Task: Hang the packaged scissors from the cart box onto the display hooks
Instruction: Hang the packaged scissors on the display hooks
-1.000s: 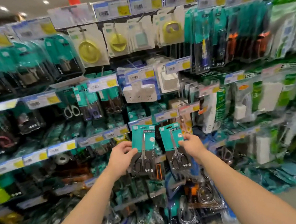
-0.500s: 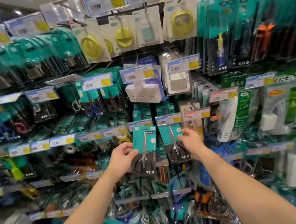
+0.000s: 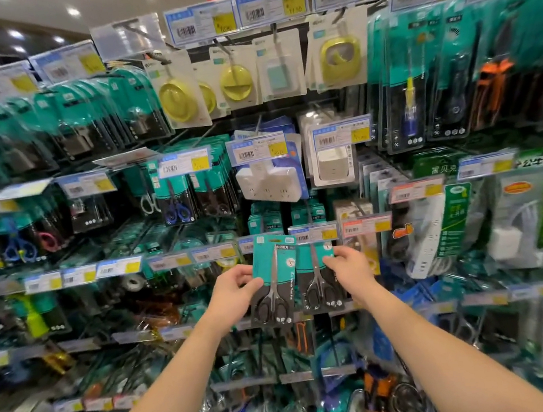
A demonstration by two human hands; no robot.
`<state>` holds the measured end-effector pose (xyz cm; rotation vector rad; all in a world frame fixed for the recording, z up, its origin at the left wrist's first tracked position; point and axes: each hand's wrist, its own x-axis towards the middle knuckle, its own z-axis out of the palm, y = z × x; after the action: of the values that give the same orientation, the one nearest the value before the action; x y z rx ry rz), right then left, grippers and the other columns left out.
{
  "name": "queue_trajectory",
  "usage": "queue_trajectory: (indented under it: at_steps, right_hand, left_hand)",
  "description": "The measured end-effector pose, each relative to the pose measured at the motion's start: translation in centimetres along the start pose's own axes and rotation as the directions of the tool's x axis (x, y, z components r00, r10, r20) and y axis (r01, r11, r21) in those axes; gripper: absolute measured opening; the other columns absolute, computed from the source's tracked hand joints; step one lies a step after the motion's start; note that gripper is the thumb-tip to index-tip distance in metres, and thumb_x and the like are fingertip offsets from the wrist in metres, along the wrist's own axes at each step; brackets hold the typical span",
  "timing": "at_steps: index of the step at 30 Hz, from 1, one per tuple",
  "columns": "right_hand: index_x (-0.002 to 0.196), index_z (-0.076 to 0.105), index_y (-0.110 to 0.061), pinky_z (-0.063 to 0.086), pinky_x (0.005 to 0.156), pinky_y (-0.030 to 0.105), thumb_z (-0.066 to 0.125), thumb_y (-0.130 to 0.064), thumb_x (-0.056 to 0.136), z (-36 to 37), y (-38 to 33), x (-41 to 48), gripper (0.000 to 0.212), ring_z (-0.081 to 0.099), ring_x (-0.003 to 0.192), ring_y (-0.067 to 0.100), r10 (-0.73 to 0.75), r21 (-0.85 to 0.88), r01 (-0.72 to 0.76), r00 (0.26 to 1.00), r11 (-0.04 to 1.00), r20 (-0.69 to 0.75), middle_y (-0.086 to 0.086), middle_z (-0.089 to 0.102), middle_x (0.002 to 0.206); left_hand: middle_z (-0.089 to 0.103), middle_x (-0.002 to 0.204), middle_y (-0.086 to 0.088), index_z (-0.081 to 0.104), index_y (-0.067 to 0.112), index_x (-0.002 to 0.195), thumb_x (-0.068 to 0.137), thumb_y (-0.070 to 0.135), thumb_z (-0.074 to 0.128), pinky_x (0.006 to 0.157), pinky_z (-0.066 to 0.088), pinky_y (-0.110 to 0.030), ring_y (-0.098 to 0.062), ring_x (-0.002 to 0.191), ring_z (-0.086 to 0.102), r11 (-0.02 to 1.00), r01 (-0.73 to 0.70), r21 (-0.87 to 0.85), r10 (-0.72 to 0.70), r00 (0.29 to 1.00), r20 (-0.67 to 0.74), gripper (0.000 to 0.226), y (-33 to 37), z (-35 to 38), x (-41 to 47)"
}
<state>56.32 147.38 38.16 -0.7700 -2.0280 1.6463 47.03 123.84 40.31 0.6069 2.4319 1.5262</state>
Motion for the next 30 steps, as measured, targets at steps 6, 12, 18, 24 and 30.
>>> queue_trajectory:
  at_steps: [6, 12, 18, 24, 30]
  right_hand:
    - [0.116, 0.07, -0.01, 0.056, 0.091, 0.037, 0.065, -0.016, 0.095, 0.7, 1.0, 0.0, 0.023, 0.07, 0.1, 0.016, 0.012, 0.058, -0.011, 1.0, 0.998, -0.02, 0.001, 0.075, 0.107]
    - [0.106, 0.071, -0.013, 0.055, 0.081, 0.03, 0.064, -0.013, 0.094, 0.3, 1.3, -0.6, 0.015, 0.07, 0.092, 0.011, -0.017, 0.06, 0.019, 0.999, 0.998, -0.04, -0.004, 0.075, 0.099]
    - [0.098, 0.071, -0.015, 0.046, 0.057, 0.023, 0.064, -0.012, 0.093, 0.1, 1.1, -0.6, 0.009, 0.062, 0.067, 0.012, -0.043, 0.042, 0.046, 0.998, 0.998, -0.053, -0.004, 0.072, 0.078]
    - [0.101, 0.069, -0.015, 0.045, 0.055, 0.01, 0.062, -0.009, 0.096, 0.2, 1.1, -1.1, 0.01, 0.068, 0.08, 0.004, -0.054, 0.087, 0.061, 0.995, 0.994, -0.081, -0.009, 0.073, 0.087]
    - [0.099, 0.069, -0.014, 0.047, 0.062, 0.024, 0.063, -0.011, 0.094, 0.2, 0.7, -0.8, 0.009, 0.07, 0.085, 0.022, -0.069, 0.024, 0.071, 0.993, 0.997, -0.093, -0.001, 0.074, 0.085]
  left_hand:
    - [0.078, 0.098, 0.002, 0.07, 0.025, 0.108, 0.096, 0.021, 0.07, 0.08, 0.051, -0.031, -0.014, 0.091, 0.069, 0.999, 0.014, -0.029, -0.013, 0.999, 0.043, 0.012, 0.1, 0.5, 0.4]
    - [0.078, 0.098, 0.003, 0.07, 0.025, 0.108, 0.096, 0.021, 0.07, 0.081, 0.052, -0.032, -0.015, 0.093, 0.069, 1.0, 0.01, -0.027, -0.008, 0.999, 0.054, 0.012, -0.1, 0.6, 0.8]
    - [0.079, 0.096, 0.003, 0.071, 0.024, 0.108, 0.097, 0.02, 0.069, 0.087, 0.056, -0.042, -0.019, 0.095, 0.071, 0.999, 0.027, -0.026, -0.025, 0.997, 0.069, 0.012, -0.7, 1.2, 0.6]
    - [0.079, 0.095, 0.0, 0.071, 0.026, 0.107, 0.097, 0.019, 0.069, 0.085, 0.058, -0.045, -0.027, 0.098, 0.072, 0.999, 0.025, -0.029, -0.022, 0.997, 0.076, 0.012, -0.8, 1.4, 0.2]
    - [0.079, 0.094, 0.004, 0.071, 0.027, 0.106, 0.097, 0.021, 0.068, 0.087, 0.057, -0.044, -0.023, 0.099, 0.072, 0.999, 0.028, -0.026, -0.026, 0.997, 0.075, 0.011, -0.3, 1.3, 0.2]
